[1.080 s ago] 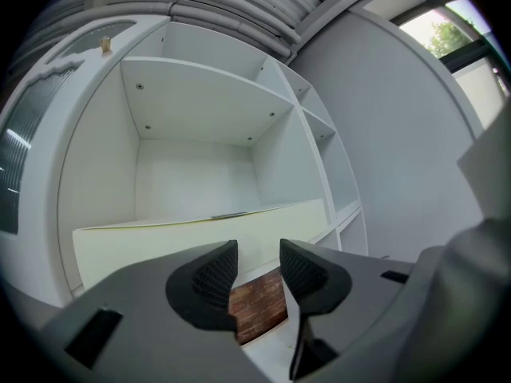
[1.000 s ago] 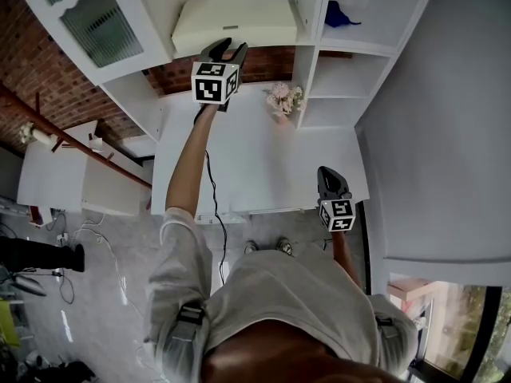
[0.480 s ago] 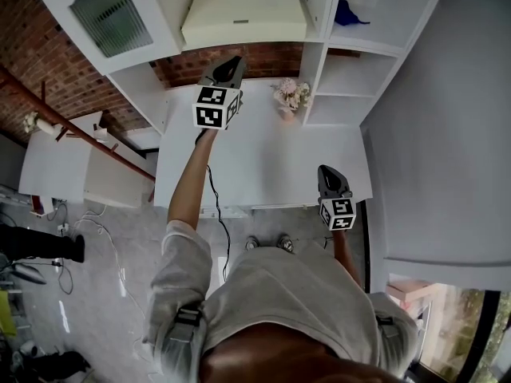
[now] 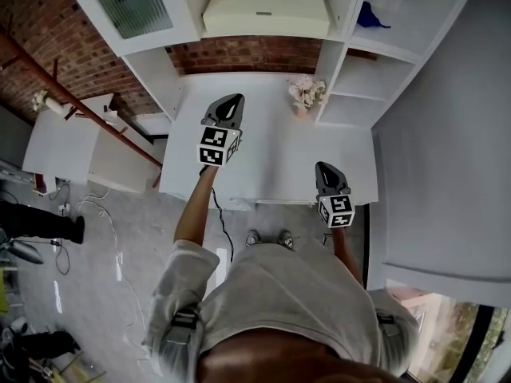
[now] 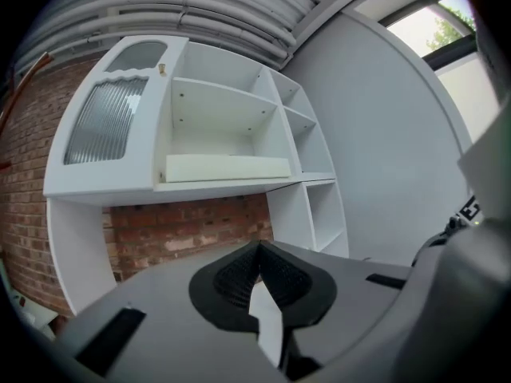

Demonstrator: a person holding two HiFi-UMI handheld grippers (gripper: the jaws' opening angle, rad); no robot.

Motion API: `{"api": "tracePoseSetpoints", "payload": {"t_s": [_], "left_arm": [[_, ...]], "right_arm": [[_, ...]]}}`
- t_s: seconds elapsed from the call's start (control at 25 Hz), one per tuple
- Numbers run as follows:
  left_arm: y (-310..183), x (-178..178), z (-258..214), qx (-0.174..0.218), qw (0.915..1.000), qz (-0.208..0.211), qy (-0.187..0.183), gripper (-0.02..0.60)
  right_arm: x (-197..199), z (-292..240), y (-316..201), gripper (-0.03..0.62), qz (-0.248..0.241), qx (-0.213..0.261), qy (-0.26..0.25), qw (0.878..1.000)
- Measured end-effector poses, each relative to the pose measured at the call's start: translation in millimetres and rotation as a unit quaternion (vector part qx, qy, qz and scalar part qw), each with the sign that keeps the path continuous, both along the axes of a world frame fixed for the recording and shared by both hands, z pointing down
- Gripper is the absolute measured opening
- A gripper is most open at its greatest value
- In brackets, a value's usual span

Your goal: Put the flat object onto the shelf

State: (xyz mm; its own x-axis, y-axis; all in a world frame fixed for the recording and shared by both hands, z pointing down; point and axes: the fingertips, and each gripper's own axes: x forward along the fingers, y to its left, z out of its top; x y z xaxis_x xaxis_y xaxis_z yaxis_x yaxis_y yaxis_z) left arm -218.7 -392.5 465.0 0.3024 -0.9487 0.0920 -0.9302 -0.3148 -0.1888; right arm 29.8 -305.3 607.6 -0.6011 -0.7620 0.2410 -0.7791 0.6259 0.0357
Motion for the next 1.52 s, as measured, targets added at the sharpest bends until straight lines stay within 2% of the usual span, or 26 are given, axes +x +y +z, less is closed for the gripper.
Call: {"api": "tracePoseSetpoints", "payload": {"t_s": [0.36,0.76,0.96,1.52], "left_arm": [[76,-23,89,-0.063,0.9962,-0.049,0.034,0.015],[132,-30,138,-0.087,0.9912,-0.087,0.049,0.015],[159,-27,166,-0.115,0.9857,-0.098,0.074,0.015],[148,-31,170,-0.115,0.9871,-0.091,0.065,0.015]], "right_arm": [[-34,-4,-1,0.029,-0.037,0.004,-0.004,0.999],[-50,-3,-2,0.029,-0.054,0.004,-0.001,0.999],[-50,-2,-2,0.029,-0.053,0.005,0.003,0.999],[-43,0,-9,0.029,-0.035,0.005,0.001,0.999]]}}
